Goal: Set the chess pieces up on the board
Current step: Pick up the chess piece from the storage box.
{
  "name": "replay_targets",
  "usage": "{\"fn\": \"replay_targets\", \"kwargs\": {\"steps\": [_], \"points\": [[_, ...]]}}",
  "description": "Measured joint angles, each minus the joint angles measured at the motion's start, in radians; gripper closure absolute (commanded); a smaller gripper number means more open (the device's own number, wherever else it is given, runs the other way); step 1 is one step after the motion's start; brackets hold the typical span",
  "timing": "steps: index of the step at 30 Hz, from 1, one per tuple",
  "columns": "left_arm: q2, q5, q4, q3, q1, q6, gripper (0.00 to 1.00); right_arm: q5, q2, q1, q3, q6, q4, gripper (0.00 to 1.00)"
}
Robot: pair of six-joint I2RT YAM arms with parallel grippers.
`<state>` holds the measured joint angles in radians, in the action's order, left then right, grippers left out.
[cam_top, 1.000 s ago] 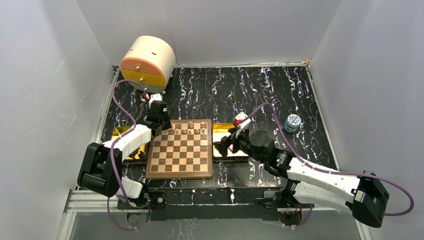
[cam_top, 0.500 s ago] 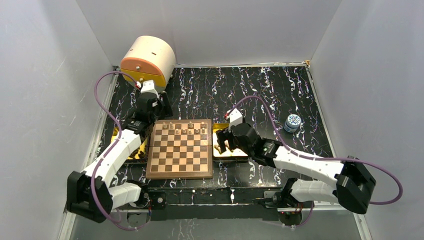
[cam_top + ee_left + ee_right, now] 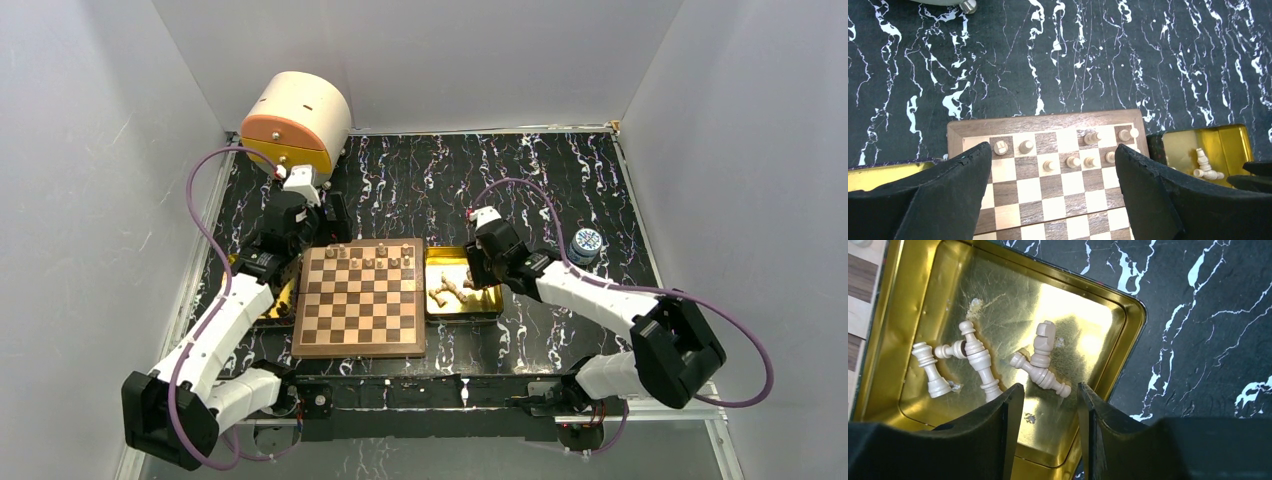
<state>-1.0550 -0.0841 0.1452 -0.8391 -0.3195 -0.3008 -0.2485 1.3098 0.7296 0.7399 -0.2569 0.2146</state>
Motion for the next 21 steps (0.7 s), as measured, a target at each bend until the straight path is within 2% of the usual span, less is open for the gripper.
{"fn": "replay_targets", "kwargs": {"steps": [7, 21], "points": [[0.038, -0.027, 0.032, 0.012, -0.032, 0.044, 0.1, 0.093, 0.095, -0.023, 0.093, 0.107, 0.083, 0.51], [0.049, -0.101, 0.066, 0.012, -0.056, 0.064, 0.09, 0.205, 0.155, -0.03, 0.099, 0.289, 0.118, 0.48]]}}
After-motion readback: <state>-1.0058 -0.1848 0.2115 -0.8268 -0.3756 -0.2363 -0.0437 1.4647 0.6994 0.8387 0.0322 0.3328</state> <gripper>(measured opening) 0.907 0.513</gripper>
